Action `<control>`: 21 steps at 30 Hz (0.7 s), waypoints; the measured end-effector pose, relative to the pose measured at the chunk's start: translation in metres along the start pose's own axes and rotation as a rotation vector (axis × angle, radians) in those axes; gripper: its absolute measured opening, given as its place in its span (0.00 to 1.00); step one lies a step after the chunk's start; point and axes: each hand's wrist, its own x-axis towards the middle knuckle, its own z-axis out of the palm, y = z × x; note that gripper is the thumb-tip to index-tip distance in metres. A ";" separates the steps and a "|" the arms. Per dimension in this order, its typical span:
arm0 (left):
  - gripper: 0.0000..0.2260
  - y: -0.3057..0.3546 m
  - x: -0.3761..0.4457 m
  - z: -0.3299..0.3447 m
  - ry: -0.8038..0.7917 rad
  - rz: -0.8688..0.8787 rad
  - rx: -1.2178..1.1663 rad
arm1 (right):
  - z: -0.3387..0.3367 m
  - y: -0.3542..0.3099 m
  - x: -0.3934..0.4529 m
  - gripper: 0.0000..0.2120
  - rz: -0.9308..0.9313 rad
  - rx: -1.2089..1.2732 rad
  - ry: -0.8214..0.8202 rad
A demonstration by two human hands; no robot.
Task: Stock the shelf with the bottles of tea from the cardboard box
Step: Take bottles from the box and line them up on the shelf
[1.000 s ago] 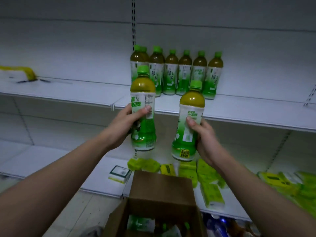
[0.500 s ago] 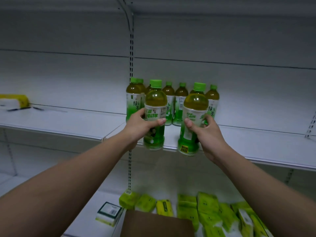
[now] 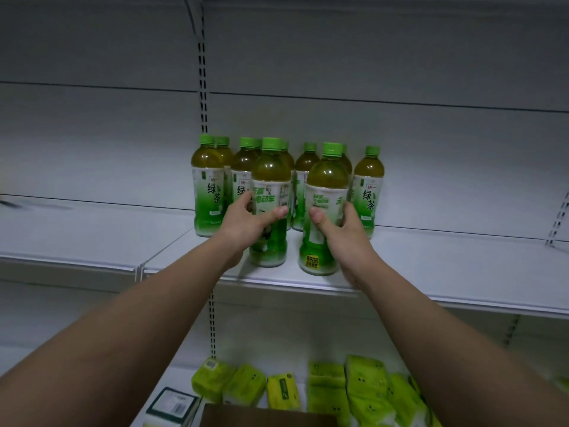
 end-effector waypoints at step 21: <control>0.24 -0.026 -0.011 -0.001 0.133 -0.058 0.535 | -0.002 -0.002 -0.004 0.24 0.060 -0.599 -0.004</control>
